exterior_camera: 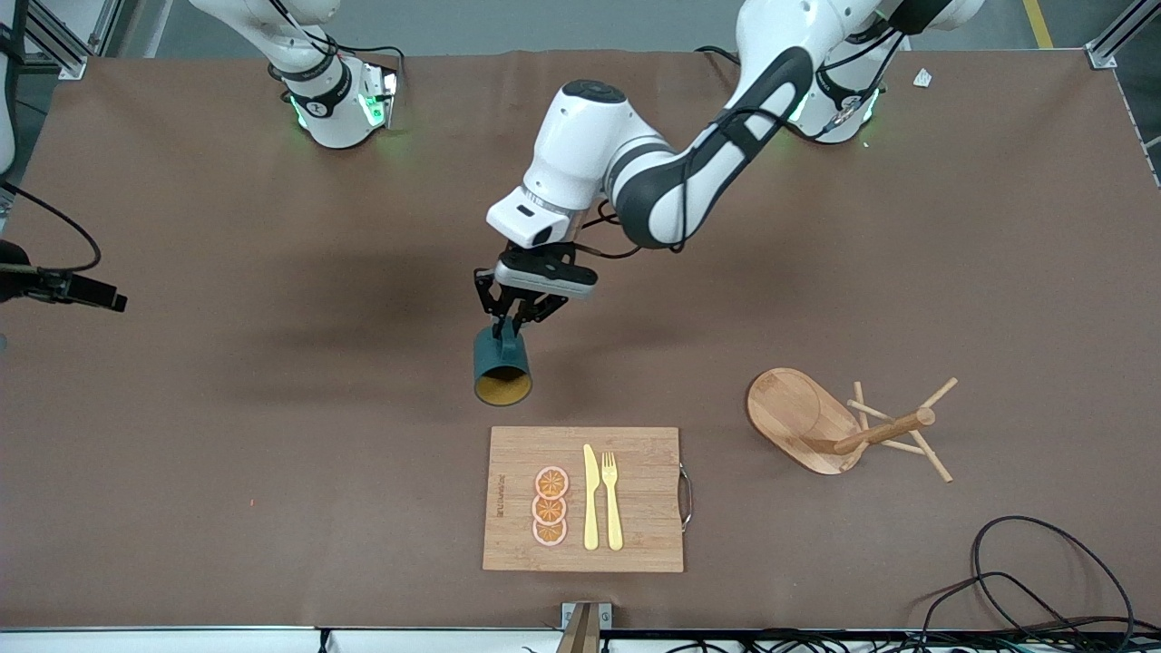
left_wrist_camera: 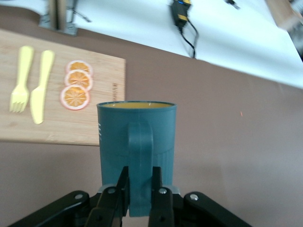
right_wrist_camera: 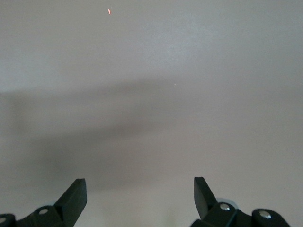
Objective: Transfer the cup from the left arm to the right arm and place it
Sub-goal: 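Carry the mug toward the table middle and lower it with the left gripper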
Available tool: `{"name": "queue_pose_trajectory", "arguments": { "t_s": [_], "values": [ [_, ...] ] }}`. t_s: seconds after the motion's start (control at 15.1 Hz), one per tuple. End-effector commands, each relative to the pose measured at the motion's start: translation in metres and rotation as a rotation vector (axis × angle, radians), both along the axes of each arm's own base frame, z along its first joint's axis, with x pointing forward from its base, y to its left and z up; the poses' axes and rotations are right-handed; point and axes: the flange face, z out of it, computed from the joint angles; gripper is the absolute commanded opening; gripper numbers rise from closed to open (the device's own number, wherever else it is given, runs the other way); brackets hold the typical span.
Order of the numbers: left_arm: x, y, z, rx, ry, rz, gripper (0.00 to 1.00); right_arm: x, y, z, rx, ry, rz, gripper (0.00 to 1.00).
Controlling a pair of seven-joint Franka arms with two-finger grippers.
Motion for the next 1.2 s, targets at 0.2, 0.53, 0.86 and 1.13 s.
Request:
{"name": "queue_pose_trajectory", "arguments": {
  "t_s": [0.2, 0.53, 0.86, 1.13],
  "values": [
    [-0.053, -0.058, -0.057, 0.131, -0.185, -0.113, 0.03, 0.014, 0.000, -0.029, 0.007, 0.007, -0.003, 1.00],
    [-0.098, -0.084, -0.152, 0.190, -0.282, 0.000, 0.03, 0.016, 0.003, -0.039, 0.010, 0.021, -0.005, 1.00],
    [-0.135, -0.092, -0.197, 0.267, -0.336, 0.063, 0.08, 0.017, 0.006, -0.041, 0.005, 0.025, -0.034, 1.00],
    [-0.154, -0.092, -0.218, 0.266, -0.394, 0.052, 0.18, 0.017, 0.008, -0.041, 0.004, 0.026, -0.048, 1.00]
  ]
}}
